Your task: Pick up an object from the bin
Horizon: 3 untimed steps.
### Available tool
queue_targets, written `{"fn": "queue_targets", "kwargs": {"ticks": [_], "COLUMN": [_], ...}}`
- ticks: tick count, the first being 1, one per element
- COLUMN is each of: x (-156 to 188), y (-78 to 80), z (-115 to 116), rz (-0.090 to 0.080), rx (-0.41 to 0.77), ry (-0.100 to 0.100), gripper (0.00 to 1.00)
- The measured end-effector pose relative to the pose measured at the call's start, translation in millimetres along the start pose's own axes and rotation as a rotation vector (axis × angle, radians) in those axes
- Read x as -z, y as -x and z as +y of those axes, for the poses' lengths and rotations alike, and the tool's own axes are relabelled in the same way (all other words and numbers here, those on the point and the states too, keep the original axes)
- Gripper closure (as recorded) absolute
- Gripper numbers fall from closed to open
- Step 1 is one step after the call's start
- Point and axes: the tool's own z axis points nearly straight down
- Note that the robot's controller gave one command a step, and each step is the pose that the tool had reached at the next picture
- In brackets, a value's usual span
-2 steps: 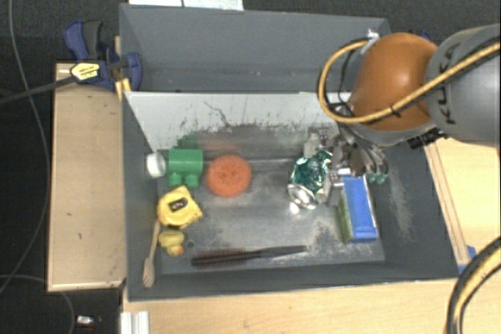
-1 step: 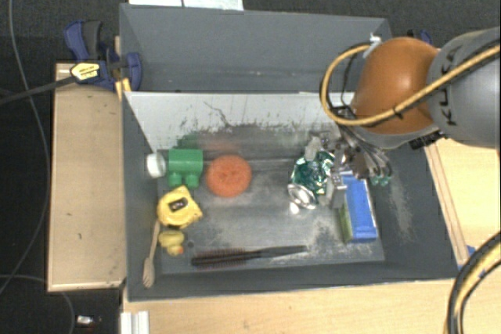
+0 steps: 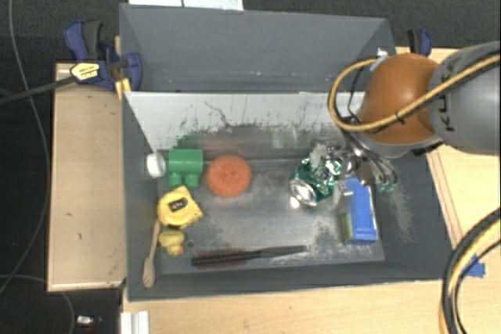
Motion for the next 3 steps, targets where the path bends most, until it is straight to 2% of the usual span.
{"fn": "queue_targets", "kwargs": {"ticks": [1,2,3], "x": [24,-11,-32], "y": [0.4,-0.8,-3.8], "z": [10,-28,-47], "rz": [-0.005,-0.005,-0.005], "rx": [-0.105,-0.148,-0.174], "ry": [0.0,0.0,0.0], "gripper": [0.0,0.0,0.0]}}
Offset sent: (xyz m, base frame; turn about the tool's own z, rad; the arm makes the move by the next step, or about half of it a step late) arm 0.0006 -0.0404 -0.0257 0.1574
